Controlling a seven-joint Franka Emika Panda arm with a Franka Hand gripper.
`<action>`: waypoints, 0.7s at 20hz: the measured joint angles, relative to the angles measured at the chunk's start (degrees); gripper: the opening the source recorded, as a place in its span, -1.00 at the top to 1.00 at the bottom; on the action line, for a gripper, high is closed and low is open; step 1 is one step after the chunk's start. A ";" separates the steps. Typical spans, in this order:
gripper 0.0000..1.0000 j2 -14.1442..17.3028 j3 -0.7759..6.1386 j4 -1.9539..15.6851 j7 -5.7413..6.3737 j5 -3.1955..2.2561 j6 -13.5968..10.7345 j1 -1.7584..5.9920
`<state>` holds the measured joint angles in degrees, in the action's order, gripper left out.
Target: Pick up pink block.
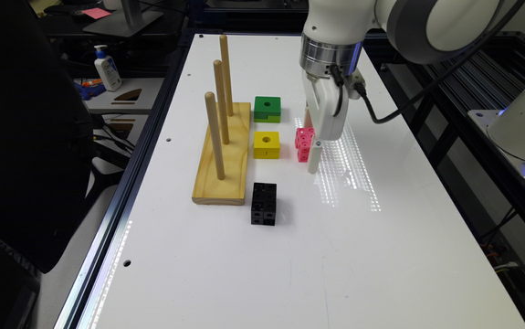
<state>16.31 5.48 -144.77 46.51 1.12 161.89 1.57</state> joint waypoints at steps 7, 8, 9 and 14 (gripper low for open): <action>1.00 -0.02 0.00 0.00 -0.01 0.00 0.00 0.00; 1.00 -0.02 0.00 0.00 -0.01 0.00 0.00 0.00; 1.00 -0.02 0.00 0.00 -0.01 0.00 0.00 0.01; 1.00 -0.03 -0.01 -0.01 -0.01 0.00 -0.02 0.10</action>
<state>16.29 5.47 -144.78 46.50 1.12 161.87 1.67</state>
